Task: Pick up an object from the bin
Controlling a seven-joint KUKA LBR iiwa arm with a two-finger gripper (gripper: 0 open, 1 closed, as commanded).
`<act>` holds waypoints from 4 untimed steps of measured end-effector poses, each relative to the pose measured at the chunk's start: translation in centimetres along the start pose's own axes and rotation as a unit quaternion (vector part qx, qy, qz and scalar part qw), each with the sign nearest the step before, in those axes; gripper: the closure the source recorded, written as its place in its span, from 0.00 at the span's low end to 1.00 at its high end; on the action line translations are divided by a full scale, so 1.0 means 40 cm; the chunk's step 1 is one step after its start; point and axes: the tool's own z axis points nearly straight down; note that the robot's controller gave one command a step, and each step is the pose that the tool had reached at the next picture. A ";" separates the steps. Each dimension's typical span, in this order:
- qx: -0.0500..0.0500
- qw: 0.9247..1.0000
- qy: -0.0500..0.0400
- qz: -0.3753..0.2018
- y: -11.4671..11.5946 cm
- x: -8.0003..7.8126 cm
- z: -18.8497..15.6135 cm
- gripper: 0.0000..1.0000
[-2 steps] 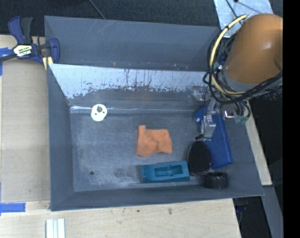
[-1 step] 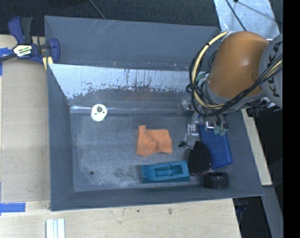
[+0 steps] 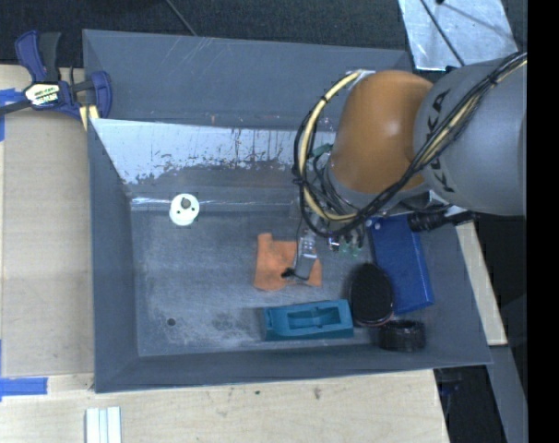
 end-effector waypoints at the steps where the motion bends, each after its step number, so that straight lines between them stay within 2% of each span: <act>1: 0.000 0.998 -0.001 -0.064 -0.078 0.130 0.023 0.00; 2: 0.000 0.996 -0.003 -0.084 -0.025 0.005 0.169 0.00; 3: -0.004 0.991 -0.022 -0.135 -0.094 0.142 0.211 1.00; 4: -0.004 0.991 -0.022 -0.136 -0.094 0.142 0.211 1.00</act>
Offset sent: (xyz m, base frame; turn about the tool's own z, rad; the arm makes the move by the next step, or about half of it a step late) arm 0.0192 -0.0028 -0.0921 -0.1794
